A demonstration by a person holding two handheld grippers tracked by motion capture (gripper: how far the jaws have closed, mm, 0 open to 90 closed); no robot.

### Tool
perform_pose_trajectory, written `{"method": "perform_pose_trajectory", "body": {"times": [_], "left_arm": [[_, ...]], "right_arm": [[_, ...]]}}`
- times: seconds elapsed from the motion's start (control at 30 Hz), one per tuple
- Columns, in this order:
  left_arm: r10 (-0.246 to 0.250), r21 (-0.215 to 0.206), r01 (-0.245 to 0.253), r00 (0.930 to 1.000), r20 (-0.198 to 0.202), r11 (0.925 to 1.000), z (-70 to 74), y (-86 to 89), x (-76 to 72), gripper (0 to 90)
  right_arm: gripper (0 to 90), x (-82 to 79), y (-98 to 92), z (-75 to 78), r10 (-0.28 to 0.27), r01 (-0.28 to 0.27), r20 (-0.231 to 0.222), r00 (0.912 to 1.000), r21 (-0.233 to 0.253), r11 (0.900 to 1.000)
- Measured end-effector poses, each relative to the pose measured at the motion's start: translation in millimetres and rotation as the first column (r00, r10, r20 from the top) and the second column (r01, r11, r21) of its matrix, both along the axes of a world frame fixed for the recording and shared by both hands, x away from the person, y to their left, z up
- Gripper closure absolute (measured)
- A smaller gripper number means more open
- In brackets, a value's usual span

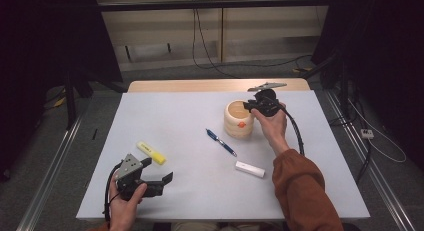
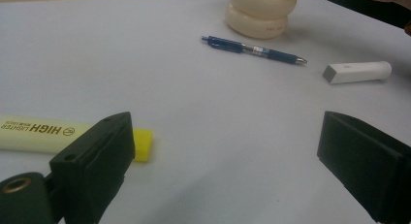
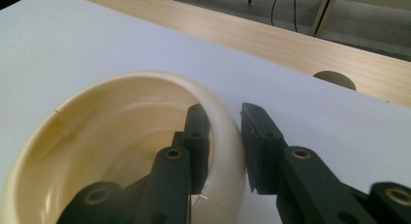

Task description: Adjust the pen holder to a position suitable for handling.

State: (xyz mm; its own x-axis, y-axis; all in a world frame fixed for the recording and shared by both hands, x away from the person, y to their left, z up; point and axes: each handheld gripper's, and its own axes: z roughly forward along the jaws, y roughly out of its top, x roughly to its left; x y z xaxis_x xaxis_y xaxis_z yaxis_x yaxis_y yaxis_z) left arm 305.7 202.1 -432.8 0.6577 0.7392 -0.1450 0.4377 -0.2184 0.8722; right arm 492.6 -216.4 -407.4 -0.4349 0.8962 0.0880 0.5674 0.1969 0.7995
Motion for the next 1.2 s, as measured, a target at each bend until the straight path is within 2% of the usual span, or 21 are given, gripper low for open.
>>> {"method": "perform_pose_trajectory", "body": {"times": [0.2,0.37,0.5,0.6,0.7,0.8,0.87,0.97,1.0,1.03,1.17,1.2], "left_arm": [[0.0,0.001,0.0,1.0,-0.002,1.0,-0.1,0.0,0.1,6.4],[0.002,0.002,-0.002,1.0,-0.002,1.0,-0.3,0.2,0.3,6.4],[0.001,0.003,-0.001,1.0,-0.005,1.0,-0.7,-0.1,0.2,6.4],[0.003,-0.001,-0.003,1.0,-0.005,1.0,-0.7,0.1,0.0,6.4],[0.003,-0.003,-0.003,1.0,-0.005,1.0,-0.6,0.1,0.1,6.4],[0.0,0.001,0.0,1.0,-0.006,1.0,-0.7,-0.1,0.4,6.4],[0.001,0.001,-0.001,1.0,-0.006,1.0,-0.9,-0.1,0.5,6.4],[0.003,0.0,-0.003,1.0,-0.009,1.0,-1.4,1.2,0.2,6.4],[0.011,-0.011,-0.011,0.9999,-0.008,0.9999,-1.8,1.4,0.0,6.4],[0.009,-0.003,-0.009,0.9999,-0.009,1.0,-1.8,2.6,0.3,6.4],[0.016,-0.011,-0.017,0.9997,-0.017,0.9998,-3.0,4.7,1.4,6.4],[0.016,-0.012,-0.016,0.9997,-0.018,0.9998,-2.9,4.8,1.1,6.4]], "right_arm": [[70.1,1.4,-1.4,-2.1,0.001,-0.001,-0.013,0.9999,0.008,1.0],[72.1,-0.9,-1.0,-1.3,-0.011,0.011,-0.017,0.9998,-0.002,1.0],[73.0,-2.4,-2.9,-1.0,-0.038,0.039,-0.028,0.9989,0.012,0.999],[69.7,-4.2,-2.8,-0.8,-0.057,0.058,-0.041,0.9975,0.029,0.998],[68.5,-4.6,-2.9,-1.6,-0.05,0.052,-0.039,0.998,0.034,0.998],[60.5,-4.4,-5.2,-2.2,-0.01,0.011,-0.02,0.9998,0.055,0.998],[59.0,-4.7,-5.1,-1.6,-0.002,0.002,-0.011,0.9999,0.057,0.998],[49.1,-6.6,-4.5,1.5,0.024,-0.024,0.01,0.9997,0.064,0.998],[41.6,-9.2,-4.2,4.1,0.046,-0.048,0.022,0.9987,0.063,0.997],[41.6,-9.2,-4.2,4.1,0.046,-0.048,0.022,0.9987,0.063,0.997],[30.2,-18.1,-5.3,9.5,0.074,-0.078,0.049,0.996,0.071,0.994],[22.6,-23.1,-6.8,11.7,0.079,-0.083,0.06,0.9951,0.067,0.994]]}}
